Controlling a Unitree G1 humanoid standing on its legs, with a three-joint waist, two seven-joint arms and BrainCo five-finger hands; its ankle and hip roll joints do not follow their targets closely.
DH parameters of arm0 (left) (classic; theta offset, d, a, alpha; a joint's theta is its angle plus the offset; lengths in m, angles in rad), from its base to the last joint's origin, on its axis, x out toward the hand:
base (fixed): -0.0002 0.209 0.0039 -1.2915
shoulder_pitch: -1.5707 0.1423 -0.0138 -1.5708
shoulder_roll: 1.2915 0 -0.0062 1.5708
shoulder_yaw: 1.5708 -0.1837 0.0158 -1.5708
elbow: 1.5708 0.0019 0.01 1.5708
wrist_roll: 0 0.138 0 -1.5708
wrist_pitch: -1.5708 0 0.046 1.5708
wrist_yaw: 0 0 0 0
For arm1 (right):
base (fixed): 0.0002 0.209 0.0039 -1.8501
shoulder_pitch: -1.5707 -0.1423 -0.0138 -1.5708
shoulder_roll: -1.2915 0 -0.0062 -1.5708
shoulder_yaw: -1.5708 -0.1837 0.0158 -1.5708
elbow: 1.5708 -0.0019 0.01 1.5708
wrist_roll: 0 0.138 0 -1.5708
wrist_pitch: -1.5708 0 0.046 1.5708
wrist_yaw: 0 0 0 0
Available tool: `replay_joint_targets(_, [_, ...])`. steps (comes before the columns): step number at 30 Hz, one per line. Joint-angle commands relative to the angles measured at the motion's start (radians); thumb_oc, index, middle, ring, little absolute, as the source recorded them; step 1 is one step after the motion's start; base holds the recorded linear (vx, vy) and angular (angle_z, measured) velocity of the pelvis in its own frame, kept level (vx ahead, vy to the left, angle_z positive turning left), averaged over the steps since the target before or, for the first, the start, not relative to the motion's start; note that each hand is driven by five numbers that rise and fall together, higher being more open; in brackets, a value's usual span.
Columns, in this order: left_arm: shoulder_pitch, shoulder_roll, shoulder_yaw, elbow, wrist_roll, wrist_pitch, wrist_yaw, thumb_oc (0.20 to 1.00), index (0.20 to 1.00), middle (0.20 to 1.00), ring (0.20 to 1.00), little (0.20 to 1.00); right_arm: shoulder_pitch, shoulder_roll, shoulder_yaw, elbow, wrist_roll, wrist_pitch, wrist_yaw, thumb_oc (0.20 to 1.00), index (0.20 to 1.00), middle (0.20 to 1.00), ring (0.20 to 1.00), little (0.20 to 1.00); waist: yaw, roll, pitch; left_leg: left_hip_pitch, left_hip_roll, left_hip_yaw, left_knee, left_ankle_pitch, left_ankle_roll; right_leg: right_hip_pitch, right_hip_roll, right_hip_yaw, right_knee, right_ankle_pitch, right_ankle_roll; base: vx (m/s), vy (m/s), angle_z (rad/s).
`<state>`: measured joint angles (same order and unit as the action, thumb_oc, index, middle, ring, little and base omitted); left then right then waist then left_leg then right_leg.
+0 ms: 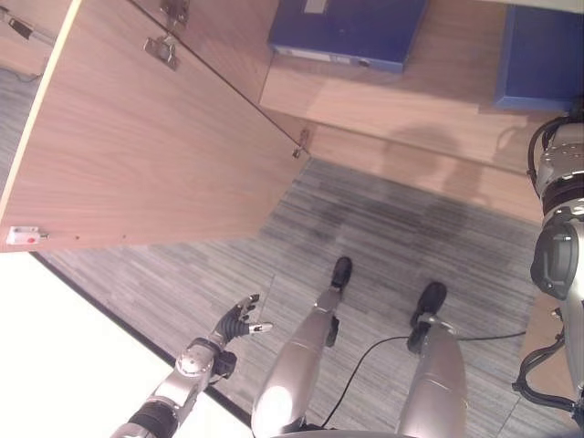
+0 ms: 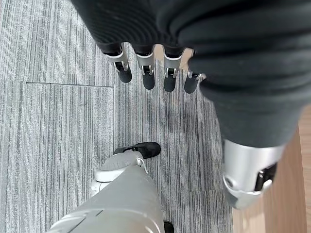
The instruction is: Put the empty folder in the office cabinet
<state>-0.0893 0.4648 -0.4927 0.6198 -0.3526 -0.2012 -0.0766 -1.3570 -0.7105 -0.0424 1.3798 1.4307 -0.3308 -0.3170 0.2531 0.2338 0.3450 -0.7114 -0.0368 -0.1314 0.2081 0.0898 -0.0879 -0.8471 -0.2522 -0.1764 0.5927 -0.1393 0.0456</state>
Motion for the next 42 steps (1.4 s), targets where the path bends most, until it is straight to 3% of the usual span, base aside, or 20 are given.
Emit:
replay_joint_targets(1, [-0.014,0.054,-0.023,0.024,-0.034,-0.012,0.006,1.000,1.000,1.000,1.000,1.000,0.023,-0.070,0.026,-0.062,-0.027,-0.021,0.024,0.200,0.200,0.200,0.200,0.200,-0.006,0.008,-0.036,-0.042,0.022,0.012,0.117,-0.152,-0.025,0.090,0.016,0.056,0.048,-0.162,0.087,0.02,-0.039,0.25])
replay_joint_targets(12, [0.006,0.085,-0.004,0.025,-0.017,0.000,0.057,1.000,1.000,1.000,1.000,1.000,-0.043,-0.042,0.003,-0.061,0.007,-0.071,-0.059,0.200,0.200,0.200,0.200,0.200,-0.020,-0.013,-0.042,-0.147,0.022,0.008,0.310,-0.232,-0.018,0.010,0.010,0.073,0.203,-0.220,0.075,0.00,-0.012,0.03])
replay_joint_targets(21, [0.022,0.114,-0.014,0.029,0.001,0.003,0.070,1.000,1.000,1.000,1.000,1.000,-0.146,-0.104,0.042,-0.028,-0.012,-0.075,-0.174,0.200,0.200,0.200,0.200,0.200,-0.019,-0.025,-0.059,-0.121,0.019,0.003,0.279,-0.232,-0.023,0.032,0.010,0.062,0.197,-0.231,0.075,0.01,-0.023,0.01])
replay_joint_targets(30, [0.025,0.141,-0.043,0.032,0.033,0.009,0.069,1.000,1.000,1.000,1.000,1.000,-0.225,-0.178,0.069,0.048,0.037,-0.060,-0.247,0.200,0.200,0.200,0.200,0.200,-0.012,-0.015,-0.081,-0.102,0.016,0.001,0.249,-0.220,-0.025,0.046,-0.001,0.057,0.198,-0.231,0.081,0.00,-0.004,0.01])
replay_joint_targets(36, [0.026,0.151,-0.064,0.021,0.041,0.009,0.052,1.000,1.000,1.000,1.000,1.000,-0.278,-0.233,0.147,0.105,-0.005,0.013,-0.272,0.200,0.200,0.200,0.200,0.200,-0.001,-0.017,-0.097,-0.068,0.016,-0.005,0.180,-0.196,-0.027,0.069,-0.006,0.052,0.167,-0.221,0.089,0.00,-0.014,0.07])
replay_joint_targets(42, [0.026,0.146,-0.066,0.029,0.040,0.014,0.052,1.000,1.000,1.000,1.000,1.000,-0.295,-0.236,0.183,0.142,-0.035,0.065,-0.276,0.200,0.200,0.200,0.200,0.200,0.001,-0.014,-0.096,-0.051,0.015,-0.008,0.157,-0.184,-0.026,0.080,-0.008,0.049,0.158,-0.218,0.090,0.00,-0.011,0.02])
